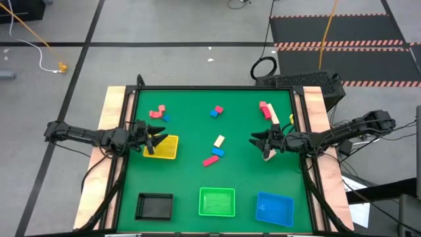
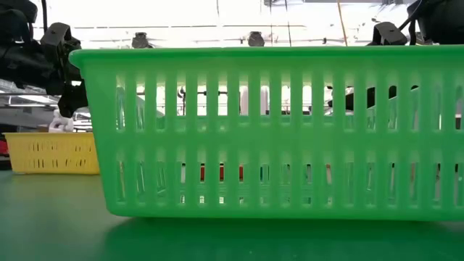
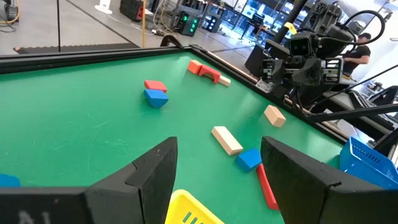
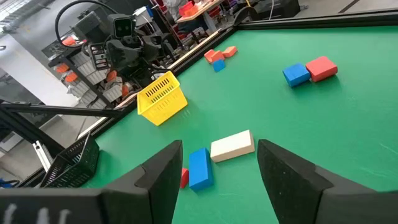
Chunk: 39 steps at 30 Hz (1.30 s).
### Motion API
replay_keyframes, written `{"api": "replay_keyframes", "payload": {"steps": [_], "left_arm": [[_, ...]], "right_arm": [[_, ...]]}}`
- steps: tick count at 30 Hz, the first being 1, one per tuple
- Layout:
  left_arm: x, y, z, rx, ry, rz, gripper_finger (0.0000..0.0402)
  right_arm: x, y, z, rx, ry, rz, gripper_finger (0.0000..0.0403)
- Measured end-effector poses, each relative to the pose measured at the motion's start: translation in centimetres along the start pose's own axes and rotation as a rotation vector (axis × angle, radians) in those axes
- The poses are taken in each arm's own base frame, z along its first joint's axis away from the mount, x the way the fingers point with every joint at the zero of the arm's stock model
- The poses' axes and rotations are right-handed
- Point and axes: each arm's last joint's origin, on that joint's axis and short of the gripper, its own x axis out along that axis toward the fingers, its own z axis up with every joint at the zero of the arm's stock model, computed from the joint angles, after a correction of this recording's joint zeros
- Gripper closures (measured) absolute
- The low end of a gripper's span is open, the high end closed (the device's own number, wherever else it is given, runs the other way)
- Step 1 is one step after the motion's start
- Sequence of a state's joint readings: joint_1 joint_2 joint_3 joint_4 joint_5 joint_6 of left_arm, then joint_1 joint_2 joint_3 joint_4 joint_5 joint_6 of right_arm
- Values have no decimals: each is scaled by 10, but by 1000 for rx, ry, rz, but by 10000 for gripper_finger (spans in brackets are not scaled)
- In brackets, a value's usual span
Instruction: Sort & place blocks by color
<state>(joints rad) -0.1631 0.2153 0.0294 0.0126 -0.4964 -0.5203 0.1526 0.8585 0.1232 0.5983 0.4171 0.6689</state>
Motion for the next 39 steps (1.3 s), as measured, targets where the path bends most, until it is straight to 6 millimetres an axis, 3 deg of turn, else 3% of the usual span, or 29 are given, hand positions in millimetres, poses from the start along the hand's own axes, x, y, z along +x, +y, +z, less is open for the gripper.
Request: {"api": "replay_keyframes", "payload": {"steps": [39], "left_arm": [[0,0,0,0,0,1,169]], "right_arm": [[1,0,4,15,-30,4,204]]}}
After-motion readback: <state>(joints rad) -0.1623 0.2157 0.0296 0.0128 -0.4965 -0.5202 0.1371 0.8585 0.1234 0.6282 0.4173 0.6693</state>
